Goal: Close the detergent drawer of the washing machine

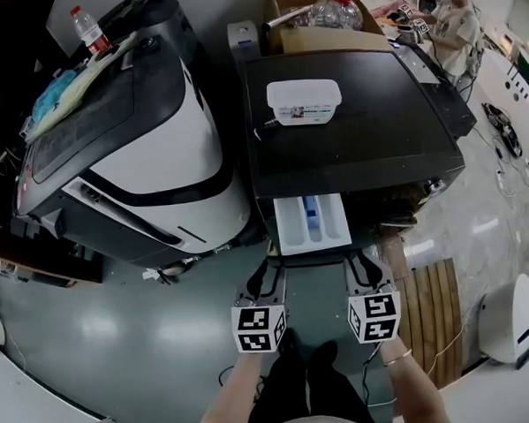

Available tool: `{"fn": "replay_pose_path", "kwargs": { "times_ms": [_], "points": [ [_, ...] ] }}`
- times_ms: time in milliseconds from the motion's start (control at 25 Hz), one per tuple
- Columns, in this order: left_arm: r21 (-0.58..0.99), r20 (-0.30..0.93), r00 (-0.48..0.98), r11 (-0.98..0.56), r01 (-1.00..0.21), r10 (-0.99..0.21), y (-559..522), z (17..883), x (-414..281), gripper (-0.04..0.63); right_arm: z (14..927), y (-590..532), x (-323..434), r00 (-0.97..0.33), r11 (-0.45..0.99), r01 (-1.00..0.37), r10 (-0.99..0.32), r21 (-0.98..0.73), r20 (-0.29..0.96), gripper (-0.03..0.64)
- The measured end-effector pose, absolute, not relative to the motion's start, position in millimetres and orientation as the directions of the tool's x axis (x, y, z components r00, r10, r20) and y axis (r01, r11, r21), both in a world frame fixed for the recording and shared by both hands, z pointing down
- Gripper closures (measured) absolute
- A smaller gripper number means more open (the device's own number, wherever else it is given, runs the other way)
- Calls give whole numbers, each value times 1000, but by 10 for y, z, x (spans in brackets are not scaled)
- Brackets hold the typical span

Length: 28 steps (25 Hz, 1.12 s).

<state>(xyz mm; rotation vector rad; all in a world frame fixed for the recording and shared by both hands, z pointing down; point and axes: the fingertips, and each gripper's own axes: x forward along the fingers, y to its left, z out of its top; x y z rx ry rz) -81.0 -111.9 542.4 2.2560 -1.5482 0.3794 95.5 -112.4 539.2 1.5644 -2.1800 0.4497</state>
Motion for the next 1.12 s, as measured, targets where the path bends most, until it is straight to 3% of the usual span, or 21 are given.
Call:
{"fn": "replay_pose_path", "kwargs": {
  "times_ms": [1120],
  "points": [
    [157,423,338,-300,-941,-840,-1568,5396,-859,479,5361,-1576,908,-280,313,-950,-824,-15,492,506]
  ]
}}
